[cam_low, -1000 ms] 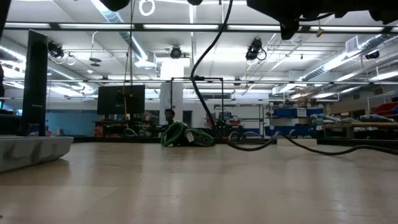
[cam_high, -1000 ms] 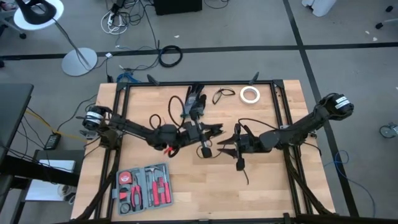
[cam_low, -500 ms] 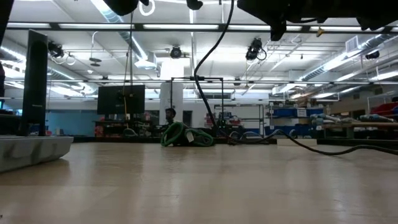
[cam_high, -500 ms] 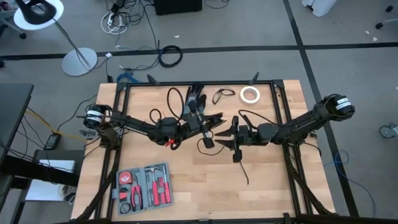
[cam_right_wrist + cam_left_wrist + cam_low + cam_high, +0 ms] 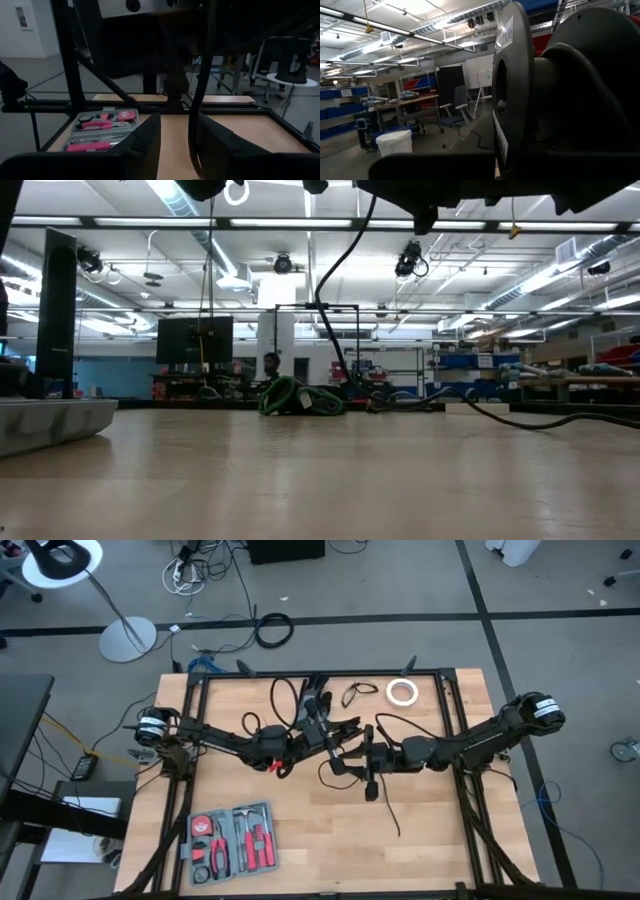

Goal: Coil cords
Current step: Coil the black wire into a spool

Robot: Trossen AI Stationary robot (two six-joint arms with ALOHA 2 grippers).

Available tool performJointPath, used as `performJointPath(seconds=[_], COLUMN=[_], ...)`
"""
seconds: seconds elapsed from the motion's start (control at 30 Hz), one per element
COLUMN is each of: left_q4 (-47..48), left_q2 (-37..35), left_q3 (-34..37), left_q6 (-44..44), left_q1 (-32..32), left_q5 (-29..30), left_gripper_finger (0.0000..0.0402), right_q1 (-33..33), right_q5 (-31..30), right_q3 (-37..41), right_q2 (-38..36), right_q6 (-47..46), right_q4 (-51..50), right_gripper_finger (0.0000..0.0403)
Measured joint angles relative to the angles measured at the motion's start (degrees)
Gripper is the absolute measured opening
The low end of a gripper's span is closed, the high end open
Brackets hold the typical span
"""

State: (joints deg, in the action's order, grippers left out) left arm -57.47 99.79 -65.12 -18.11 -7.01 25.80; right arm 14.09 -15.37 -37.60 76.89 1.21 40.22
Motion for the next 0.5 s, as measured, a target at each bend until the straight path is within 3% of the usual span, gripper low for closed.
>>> performJointPath(seconds=[0.5], left_q4=[-0.37], left_q2=[0.0], left_q3=[-0.02], left_q6=[-0.3], left_q1=[-1.01], left_q5=[-0.07], left_gripper_finger=[0.0], right_q1=[-0.26], right_q5=[-1.4], right_q3=[0.21], right_q2=[-0.11], right_q6=[-0.9], right_q4=[-3.68], right_gripper_finger=[0.0069])
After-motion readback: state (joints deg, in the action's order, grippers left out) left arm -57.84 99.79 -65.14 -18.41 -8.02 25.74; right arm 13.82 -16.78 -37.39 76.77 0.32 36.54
